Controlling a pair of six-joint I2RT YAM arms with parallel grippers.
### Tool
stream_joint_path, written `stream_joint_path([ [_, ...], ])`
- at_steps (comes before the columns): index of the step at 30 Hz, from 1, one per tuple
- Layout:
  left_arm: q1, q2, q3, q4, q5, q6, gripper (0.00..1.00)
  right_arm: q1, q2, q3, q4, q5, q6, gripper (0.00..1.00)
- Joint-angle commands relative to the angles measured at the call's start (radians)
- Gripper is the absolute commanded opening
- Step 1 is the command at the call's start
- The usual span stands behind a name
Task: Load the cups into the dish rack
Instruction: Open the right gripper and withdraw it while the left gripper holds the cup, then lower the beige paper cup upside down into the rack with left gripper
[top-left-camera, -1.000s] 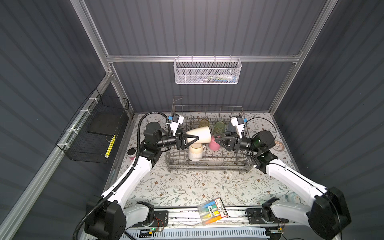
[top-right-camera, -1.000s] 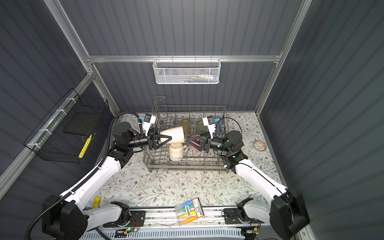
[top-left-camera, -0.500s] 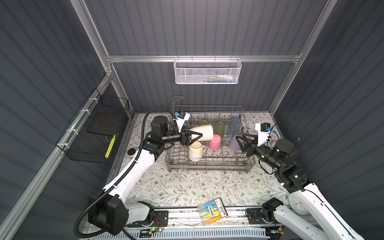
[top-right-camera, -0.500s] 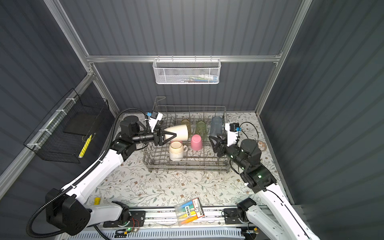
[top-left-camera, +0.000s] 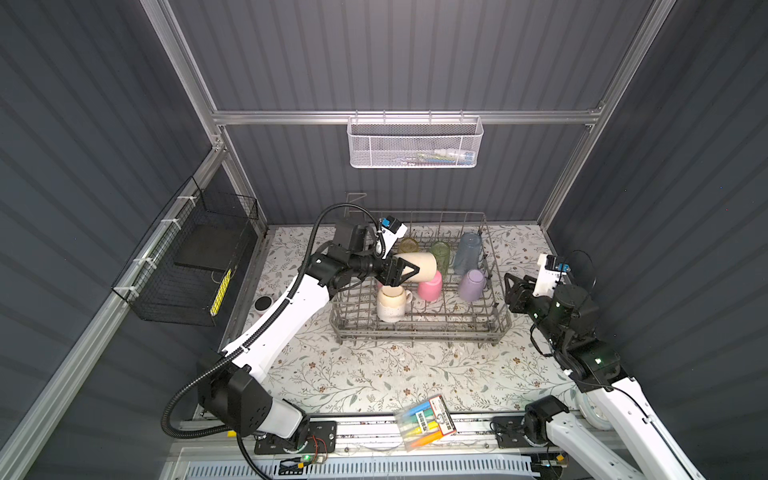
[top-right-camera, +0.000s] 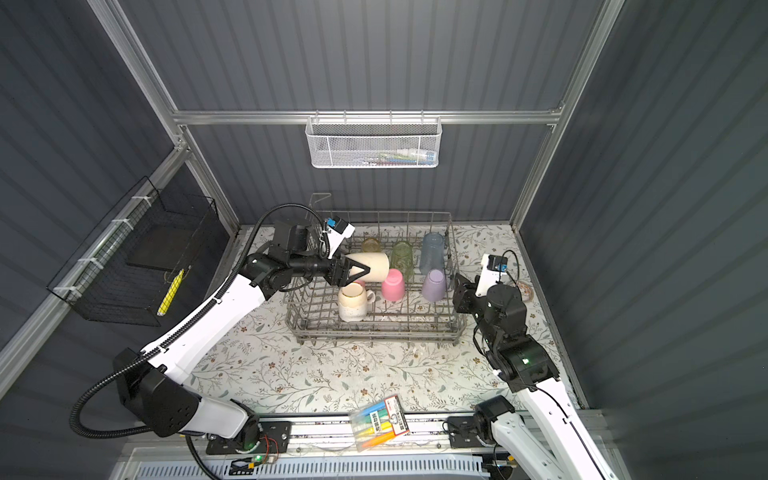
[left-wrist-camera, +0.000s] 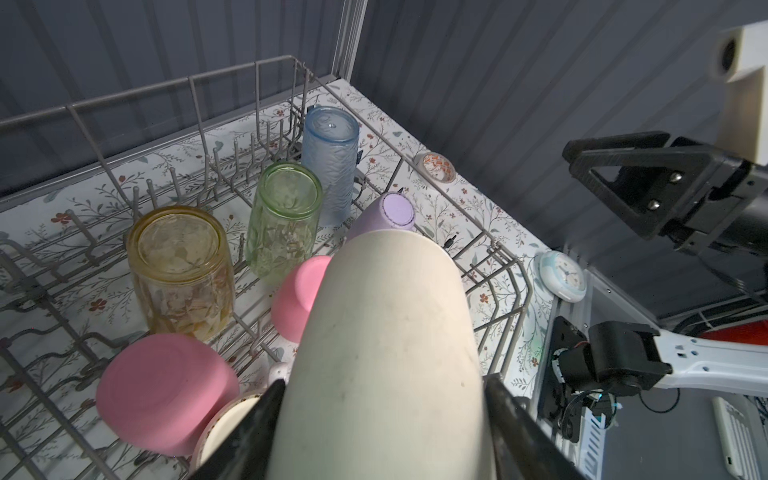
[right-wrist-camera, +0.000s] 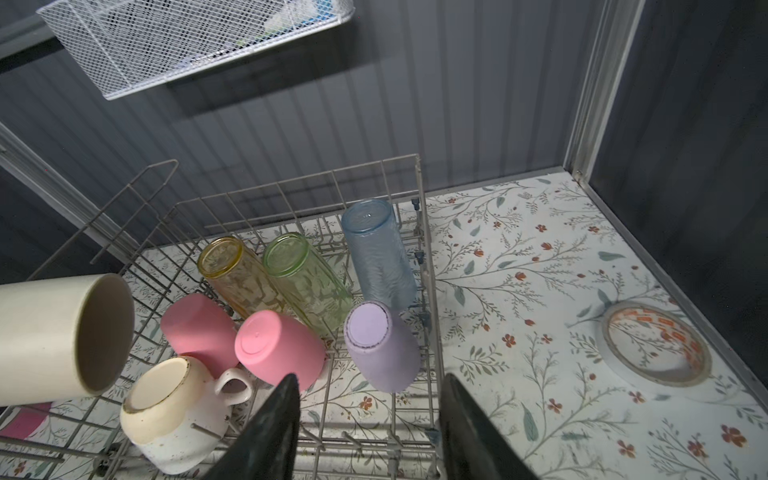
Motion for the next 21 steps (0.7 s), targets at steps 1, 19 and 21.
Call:
stream_joint_path([
  [1, -0.031, 0.05, 0.076, -0.139, -0.073, 0.074, 0.32, -0.026, -0.008, -0.013, -0.003, -0.007, 0.017, 0.55],
  [19, -0.147, 0.277, 0.308, -0.364, -0.249, 0.16, 0.32, -0.137, -0.013, -0.072, 0.004, -0.123, 0.042, 0.56],
  [21, -0.155, 0.295, 0.328, -0.382, -0.256, 0.169, 0.32, -0.146, -0.017, -0.075, 0.003, -0.132, 0.041, 0.56],
])
